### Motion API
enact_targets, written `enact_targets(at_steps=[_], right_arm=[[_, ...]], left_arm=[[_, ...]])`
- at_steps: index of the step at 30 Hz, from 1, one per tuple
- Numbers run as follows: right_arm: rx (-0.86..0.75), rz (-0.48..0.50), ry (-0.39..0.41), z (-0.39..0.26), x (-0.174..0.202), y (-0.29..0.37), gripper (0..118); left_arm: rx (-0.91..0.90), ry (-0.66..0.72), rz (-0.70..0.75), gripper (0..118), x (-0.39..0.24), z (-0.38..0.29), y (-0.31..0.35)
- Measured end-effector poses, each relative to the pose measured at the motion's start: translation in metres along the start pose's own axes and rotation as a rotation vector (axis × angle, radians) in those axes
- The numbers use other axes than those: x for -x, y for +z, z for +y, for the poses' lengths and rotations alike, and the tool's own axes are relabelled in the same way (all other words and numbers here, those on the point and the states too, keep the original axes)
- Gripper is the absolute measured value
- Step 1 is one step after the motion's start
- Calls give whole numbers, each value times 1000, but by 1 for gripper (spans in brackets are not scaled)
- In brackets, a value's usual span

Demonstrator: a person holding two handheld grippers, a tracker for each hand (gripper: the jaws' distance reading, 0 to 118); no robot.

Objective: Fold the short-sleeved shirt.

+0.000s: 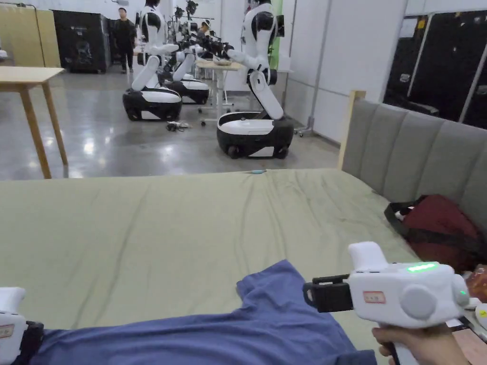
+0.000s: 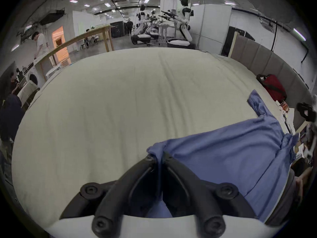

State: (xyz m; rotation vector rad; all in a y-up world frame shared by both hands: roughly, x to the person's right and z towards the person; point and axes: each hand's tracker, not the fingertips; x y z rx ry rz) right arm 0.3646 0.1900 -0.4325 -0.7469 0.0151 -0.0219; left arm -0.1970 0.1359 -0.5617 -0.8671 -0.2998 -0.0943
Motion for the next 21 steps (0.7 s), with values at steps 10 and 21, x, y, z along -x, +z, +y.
enact_targets(at_steps=[10,21], right_arm=[[303,-71,-15,2,-31,-124,104],[357,-4,91,2,5,-109,0]], left_arm=[[11,-2,-6,3,-21,-4,9],[26,-11,-8,3,-32,-9,11]])
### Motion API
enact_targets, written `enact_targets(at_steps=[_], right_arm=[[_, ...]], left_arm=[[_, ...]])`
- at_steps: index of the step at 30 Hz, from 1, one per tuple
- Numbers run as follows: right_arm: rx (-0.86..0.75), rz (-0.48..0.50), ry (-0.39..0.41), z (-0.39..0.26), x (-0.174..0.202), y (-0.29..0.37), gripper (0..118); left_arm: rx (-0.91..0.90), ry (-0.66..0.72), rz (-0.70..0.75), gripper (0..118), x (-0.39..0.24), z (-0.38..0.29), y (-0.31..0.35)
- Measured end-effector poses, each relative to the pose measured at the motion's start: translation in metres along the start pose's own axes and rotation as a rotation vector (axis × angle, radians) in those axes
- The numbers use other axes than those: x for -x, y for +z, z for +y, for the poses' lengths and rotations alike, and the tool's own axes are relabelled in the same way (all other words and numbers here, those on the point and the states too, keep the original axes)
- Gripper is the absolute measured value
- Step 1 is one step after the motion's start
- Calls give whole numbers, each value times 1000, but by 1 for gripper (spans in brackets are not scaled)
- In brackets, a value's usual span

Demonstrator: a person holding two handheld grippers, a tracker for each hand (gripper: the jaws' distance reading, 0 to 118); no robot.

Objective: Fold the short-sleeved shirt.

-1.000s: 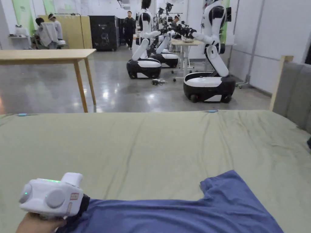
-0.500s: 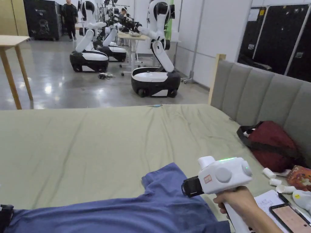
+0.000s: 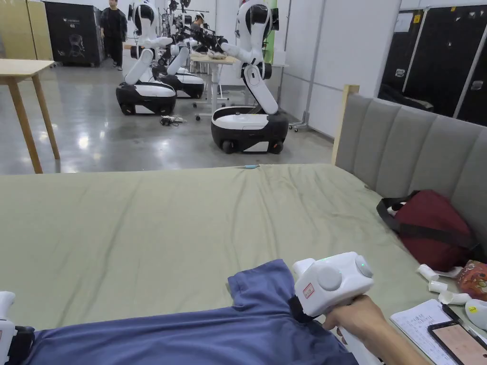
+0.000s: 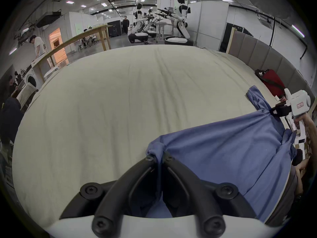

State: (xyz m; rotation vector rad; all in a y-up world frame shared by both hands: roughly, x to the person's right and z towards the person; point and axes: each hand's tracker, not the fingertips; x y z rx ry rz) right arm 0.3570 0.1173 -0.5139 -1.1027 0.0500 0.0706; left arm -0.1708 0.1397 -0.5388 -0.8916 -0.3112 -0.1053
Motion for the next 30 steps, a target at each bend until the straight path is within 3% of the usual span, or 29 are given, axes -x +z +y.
enact_targets(at_steps=[2,5,11,18,24,30], right_arm=[[-29,-59,8,2,3,6,0],[-106,-21,-20,2,0,31,0],[-282,13,42,-8,6,115,0],[-419,35,77,-79,20,193,0],[-428,66,78,-153,33,220,0],[-274,80,54,-206,42,196,0]], left_arm=[[-5,5,-3,3,3,0,3],[-20,-1,-15,3,6,0,17],[-121,-12,-62,3,15,-9,75],[-182,-36,-77,3,30,-58,140],[-188,28,-130,3,41,-120,181],[-85,34,-130,3,30,-179,173]])
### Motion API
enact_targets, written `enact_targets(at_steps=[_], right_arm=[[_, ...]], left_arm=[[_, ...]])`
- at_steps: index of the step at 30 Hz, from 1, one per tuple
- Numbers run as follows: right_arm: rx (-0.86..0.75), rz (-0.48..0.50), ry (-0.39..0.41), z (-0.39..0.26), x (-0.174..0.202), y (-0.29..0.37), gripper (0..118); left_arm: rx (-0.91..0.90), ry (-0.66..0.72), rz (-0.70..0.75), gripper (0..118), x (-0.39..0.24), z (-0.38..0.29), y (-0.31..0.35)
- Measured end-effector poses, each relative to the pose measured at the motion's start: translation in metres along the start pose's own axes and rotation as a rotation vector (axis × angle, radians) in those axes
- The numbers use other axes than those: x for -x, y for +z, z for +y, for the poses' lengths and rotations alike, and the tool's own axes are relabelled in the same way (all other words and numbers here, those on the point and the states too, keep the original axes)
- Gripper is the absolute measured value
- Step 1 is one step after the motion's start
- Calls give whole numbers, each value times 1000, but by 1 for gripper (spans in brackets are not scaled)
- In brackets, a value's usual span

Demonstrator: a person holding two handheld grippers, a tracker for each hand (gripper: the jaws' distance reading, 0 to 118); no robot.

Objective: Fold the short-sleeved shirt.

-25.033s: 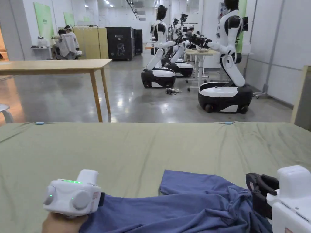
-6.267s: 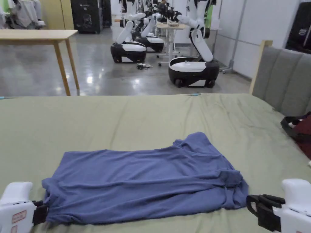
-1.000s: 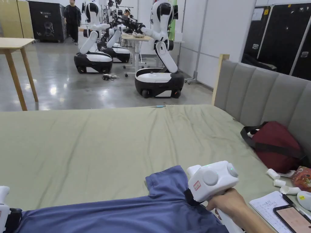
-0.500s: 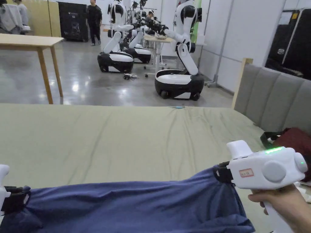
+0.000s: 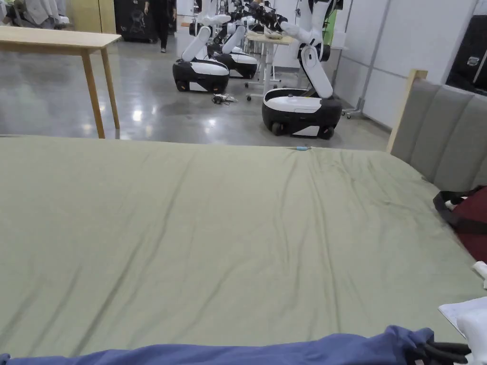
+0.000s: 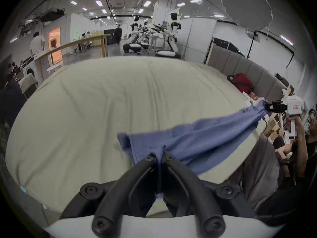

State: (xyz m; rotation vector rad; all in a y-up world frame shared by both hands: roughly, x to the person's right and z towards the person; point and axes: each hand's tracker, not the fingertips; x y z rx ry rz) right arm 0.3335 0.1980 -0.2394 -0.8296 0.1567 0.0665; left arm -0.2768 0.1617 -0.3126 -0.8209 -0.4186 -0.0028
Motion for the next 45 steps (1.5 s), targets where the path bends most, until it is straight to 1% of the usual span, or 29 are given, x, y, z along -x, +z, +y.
enact_targets(at_steps=[3,5,6,7,9,11,14,15,16,17,18,19,20,21,22,23,25,27,29,31,32,33,34,35,36,39,43,45], right_arm=[[84,-10,-7,-16,-1,-22,0],[164,-66,14,-24,0,-39,0],[167,-92,28,-27,1,-44,0],[184,-89,38,-30,0,-51,0],[186,-92,9,-34,-3,-61,0],[175,-116,-3,-37,-5,-69,0],[168,-117,-23,-39,-6,-75,0],[168,-119,-23,-39,-5,-76,1],[165,-122,-19,-39,-4,-75,5],[157,-122,-10,-41,-4,-72,23],[149,-121,10,-42,-4,-69,43],[131,-142,27,-42,-3,-62,73],[103,-148,25,-43,-1,-54,101],[83,-156,-1,-44,0,-45,102],[27,-189,-53,-43,2,-29,102],[-40,-174,-82,-42,5,-8,102],[-158,-145,-123,-37,19,35,102],[-293,-126,-129,-37,35,68,107],[-375,-143,-118,-39,54,89,116],[-397,-145,-123,-43,66,97,116],[-420,-127,-125,-45,70,99,108],[-441,-98,-131,-46,74,99,90],[-443,-79,-142,-47,76,98,54],[-449,-73,-147,-47,79,94,3],[-455,-75,-147,-48,81,92,1],[-426,-50,-161,-48,81,85,0],[-411,-27,-143,-45,85,81,0],[-406,-16,-138,-43,87,79,0]], left_arm=[[63,24,2,3,6,-17,-18],[87,52,4,3,12,-24,-28],[85,66,-5,3,14,-27,-30],[83,81,-11,3,16,-29,-32],[69,104,-14,3,18,-31,-32],[65,108,-9,3,15,-31,-30],[54,75,17,3,10,-34,-32],[51,69,22,6,1,-33,-30],[45,63,28,9,-1,-33,-29],[31,63,30,24,-2,-33,-28],[18,68,31,52,-2,-34,-27],[-7,87,37,89,0,-36,-24],[-30,112,56,118,1,-35,-21],[-15,121,69,117,1,-35,-20],[-25,139,74,116,2,-36,-14],[-74,175,42,116,3,-36,-5],[-128,228,76,116,3,-37,13],[-180,258,34,116,-1,-40,36],[-246,264,31,116,-7,-46,58],[-278,267,1,113,-2,-61,69],[-312,266,3,100,-2,-66,74],[-334,254,13,77,-3,-71,78],[-352,248,32,41,-4,-74,81],[-356,243,64,0,-10,-78,81],[-367,234,107,0,-9,-81,82],[-383,304,49,0,1,-91,86],[-381,296,43,0,11,-89,89],[-401,318,-10,0,26,-81,84]])
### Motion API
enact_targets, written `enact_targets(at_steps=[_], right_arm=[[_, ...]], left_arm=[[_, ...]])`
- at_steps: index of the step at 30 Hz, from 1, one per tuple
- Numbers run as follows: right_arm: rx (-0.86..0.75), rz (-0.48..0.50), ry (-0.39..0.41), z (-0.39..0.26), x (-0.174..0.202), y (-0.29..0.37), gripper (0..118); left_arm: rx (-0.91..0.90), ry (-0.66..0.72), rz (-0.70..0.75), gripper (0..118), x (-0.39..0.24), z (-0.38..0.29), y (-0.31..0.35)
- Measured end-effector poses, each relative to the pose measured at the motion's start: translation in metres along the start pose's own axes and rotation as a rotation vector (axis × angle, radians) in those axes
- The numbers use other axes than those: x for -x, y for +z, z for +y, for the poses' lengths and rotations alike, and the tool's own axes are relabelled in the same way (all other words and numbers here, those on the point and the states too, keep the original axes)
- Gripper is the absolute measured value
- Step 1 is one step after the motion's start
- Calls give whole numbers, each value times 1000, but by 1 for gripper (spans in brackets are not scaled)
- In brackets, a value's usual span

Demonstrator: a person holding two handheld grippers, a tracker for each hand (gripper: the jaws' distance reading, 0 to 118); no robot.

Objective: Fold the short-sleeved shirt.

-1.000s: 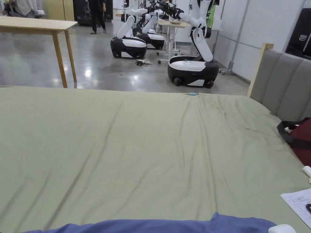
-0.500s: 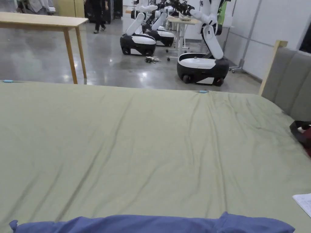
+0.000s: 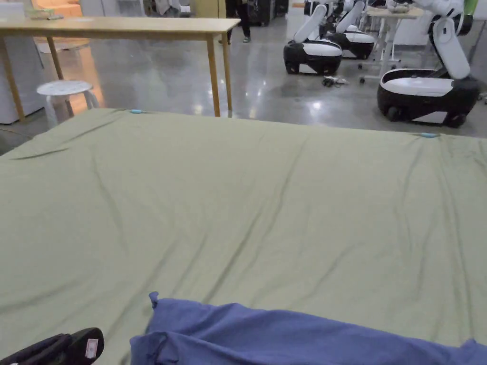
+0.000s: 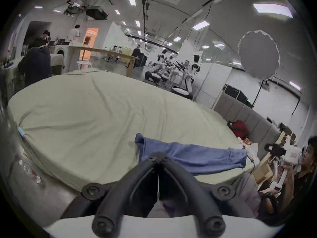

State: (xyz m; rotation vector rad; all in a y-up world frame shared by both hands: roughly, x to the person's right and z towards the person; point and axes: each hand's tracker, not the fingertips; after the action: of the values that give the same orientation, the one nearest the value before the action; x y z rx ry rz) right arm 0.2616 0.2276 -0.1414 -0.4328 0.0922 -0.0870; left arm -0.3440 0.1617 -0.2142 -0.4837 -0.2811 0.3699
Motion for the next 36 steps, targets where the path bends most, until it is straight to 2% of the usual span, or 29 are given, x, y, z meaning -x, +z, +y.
enact_targets(at_steps=[1,2,3,4,6,7,9,12,16,19,22,23,25,26,27,28,29,31,33,36], right_arm=[[4,12,-1,1,1,-1,0],[7,21,0,1,2,-2,0],[8,23,3,1,4,-3,0],[11,23,6,1,6,-3,0],[17,10,5,1,8,-4,0],[21,5,-4,1,7,-4,0],[26,7,-14,0,5,-2,0],[31,1,-23,-1,3,1,0],[40,-8,-14,-1,3,1,0],[46,-9,-15,-2,3,0,0],[54,-2,-22,-3,4,-3,0],[57,1,-22,-3,4,-5,0],[66,3,-18,-4,4,-7,0],[69,2,-15,-4,4,-7,0],[73,4,-14,-4,4,-8,0],[75,7,-14,-4,3,-7,0],[75,8,-14,-5,3,-7,0],[76,6,-15,-4,2,-8,0],[77,4,-15,-5,2,-8,0],[75,1,-21,-5,1,-7,0]], left_arm=[[27,55,-41,11,11,6,-10],[50,113,-80,43,16,12,-21],[76,159,-121,84,25,15,-32],[98,202,-154,117,36,16,-45],[218,266,-229,118,39,16,-74],[242,325,-234,118,47,16,-84],[257,360,-232,118,57,17,-105],[297,348,-212,118,60,16,-132],[428,367,-312,118,60,11,-163],[416,341,-328,118,52,9,-170],[435,411,-441,118,43,8,-174],[455,409,-483,118,37,6,-175],[465,340,-468,117,24,1,-176],[481,324,-461,112,35,4,-180],[479,334,-463,100,36,6,-180],[478,332,-456,68,35,7,-179],[477,325,-443,9,34,6,-178],[515,294,-317,8,41,3,-185],[517,301,-368,8,41,3,-185],[499,240,-350,8,34,9,-184]])
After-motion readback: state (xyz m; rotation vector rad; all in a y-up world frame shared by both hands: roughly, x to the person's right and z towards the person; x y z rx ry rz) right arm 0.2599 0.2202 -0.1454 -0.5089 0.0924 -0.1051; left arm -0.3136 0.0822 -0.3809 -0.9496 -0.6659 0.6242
